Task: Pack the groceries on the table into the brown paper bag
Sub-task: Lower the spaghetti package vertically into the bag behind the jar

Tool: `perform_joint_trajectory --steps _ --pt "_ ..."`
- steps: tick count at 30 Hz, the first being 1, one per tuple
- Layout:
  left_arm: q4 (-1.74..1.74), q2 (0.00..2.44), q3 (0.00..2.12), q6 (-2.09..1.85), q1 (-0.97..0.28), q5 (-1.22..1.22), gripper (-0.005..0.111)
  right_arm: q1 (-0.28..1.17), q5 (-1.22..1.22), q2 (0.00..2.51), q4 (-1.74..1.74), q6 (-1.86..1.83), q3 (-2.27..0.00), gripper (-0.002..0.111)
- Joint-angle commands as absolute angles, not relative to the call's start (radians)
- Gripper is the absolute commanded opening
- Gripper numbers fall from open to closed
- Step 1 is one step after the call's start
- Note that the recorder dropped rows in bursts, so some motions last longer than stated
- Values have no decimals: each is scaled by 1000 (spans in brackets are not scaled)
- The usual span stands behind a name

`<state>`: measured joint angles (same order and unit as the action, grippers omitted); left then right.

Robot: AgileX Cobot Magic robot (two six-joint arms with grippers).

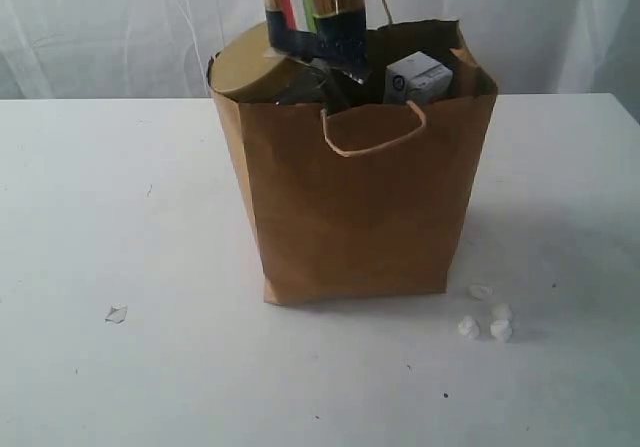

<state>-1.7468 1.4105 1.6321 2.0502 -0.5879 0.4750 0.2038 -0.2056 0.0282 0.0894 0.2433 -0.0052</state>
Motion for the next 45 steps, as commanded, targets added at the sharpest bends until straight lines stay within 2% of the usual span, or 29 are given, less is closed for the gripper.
perform_joint_trajectory --steps 1,13,45 --pt "-1736 1452 1686 2065 -599 465 0 199 -201 22 96 241 0 0" --pt "-1736 1569 1864 2071 -694 461 0 199 -201 22 96 241 0 0" --pt "-1744 1683 1897 2114 -712 313 0 199 -203 22 96 241 0 0"
